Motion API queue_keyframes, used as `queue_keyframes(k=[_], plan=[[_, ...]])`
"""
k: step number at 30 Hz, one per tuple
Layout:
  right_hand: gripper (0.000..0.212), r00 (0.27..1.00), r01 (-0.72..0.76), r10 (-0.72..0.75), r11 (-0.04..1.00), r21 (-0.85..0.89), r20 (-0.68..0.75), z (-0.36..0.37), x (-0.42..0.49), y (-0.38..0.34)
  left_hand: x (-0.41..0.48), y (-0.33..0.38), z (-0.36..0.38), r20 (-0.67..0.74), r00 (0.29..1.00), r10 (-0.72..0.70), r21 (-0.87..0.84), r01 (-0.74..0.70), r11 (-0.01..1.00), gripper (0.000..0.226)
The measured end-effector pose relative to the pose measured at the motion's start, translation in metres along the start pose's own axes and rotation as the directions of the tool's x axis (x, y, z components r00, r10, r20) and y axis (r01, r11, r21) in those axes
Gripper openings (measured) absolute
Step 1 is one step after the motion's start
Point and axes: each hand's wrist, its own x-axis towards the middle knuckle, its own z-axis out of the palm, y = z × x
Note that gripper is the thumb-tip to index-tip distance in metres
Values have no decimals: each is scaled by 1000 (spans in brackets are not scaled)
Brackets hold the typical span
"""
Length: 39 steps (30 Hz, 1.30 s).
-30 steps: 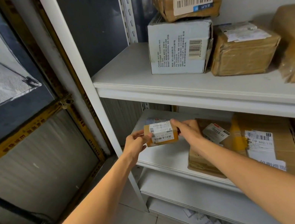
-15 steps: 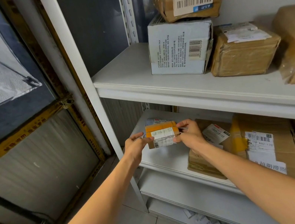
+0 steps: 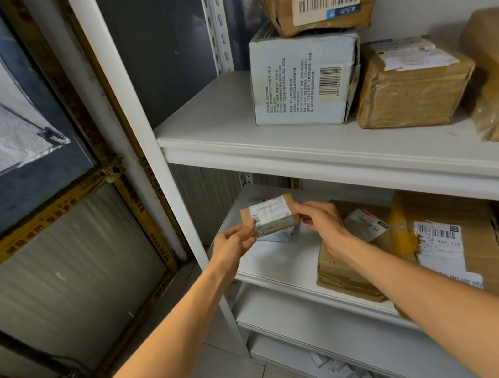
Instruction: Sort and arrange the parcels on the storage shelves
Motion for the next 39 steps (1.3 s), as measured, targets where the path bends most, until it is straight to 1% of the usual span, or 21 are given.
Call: queue_keyframes(k=[2, 5, 7, 10, 11, 13, 15, 16, 19, 23, 28, 30, 32, 35, 36, 38, 39], plan=[[18, 999, 2, -1, 1000, -12, 51, 0, 1, 1, -1, 0, 0, 1, 1000, -23, 18, 23, 1000, 41], [31, 999, 33, -33, 997, -66, 10, 3, 0, 1, 0, -2, 2, -35, 996, -81, 25, 81, 996, 52], [34, 998, 56, -56, 997, -53, -2, 5, -2, -1, 0, -2, 4, -57, 992, -112, 15, 113, 993, 48], [33, 998, 60, -61, 998, -17, -13, 6, -4, 0, -3, 0, 6, -71, 984, -164, -122, 154, 980, 32], [33, 998, 60, -61, 998, -22, -18, 7, -5, 1, -3, 0, 6, -72, 981, -178, -154, 166, 974, 31], [32, 998, 56, -58, 996, -64, -16, 8, -4, 1, -3, -2, 5, -71, 980, -186, -132, 176, 976, 34], [28, 998, 52, -55, 994, -93, -35, 11, -2, -1, -1, -5, 2, -76, 983, -166, -72, 160, 984, 36], [27, 997, 43, -48, 996, -78, -53, 11, 1, -2, 0, -6, 1, -77, 986, -144, -48, 141, 989, 34], [25, 997, -25, 26, 1000, 17, -76, 13, 8, -3, -3, -3, 0, -32, 996, -79, -60, 77, 995, 16], [28, 988, -116, 116, 993, 8, -104, 18, 13, 1, -5, -1, 2, -15, 1000, -19, -83, 17, 996, 38], [25, 980, -133, 143, 988, 80, -136, 24, 20, 8, 4, -4, 3, -86, 996, 34, -11, -35, 999, 43], [22, 981, -128, 129, 992, 14, -145, 29, 25, 16, 12, -9, 2, -122, 991, 51, 12, -50, 999, 43], [15, 982, -112, 88, 984, -138, -166, 34, 32, 27, 23, -15, -1, -167, 984, 55, 62, -45, 997, 43], [21, 985, -120, 70, 936, -332, -159, 41, 34, 41, 41, -30, -10, -215, 975, 51, 213, -4, 977, 45], [20, 987, -123, 74, 919, -374, -143, 44, 35, 46, 45, -33, -13, -205, 978, 42, 264, 14, 964, 47], [16, 989, -144, 117, 904, -403, -91, 51, 34, 58, 52, -39, -18, -167, 986, -5, 331, 61, 942, 55], [22, 988, -151, 139, 903, -403, -59, 55, 34, 65, 55, -42, -20, -158, 987, -29, 350, 83, 933, 59]])
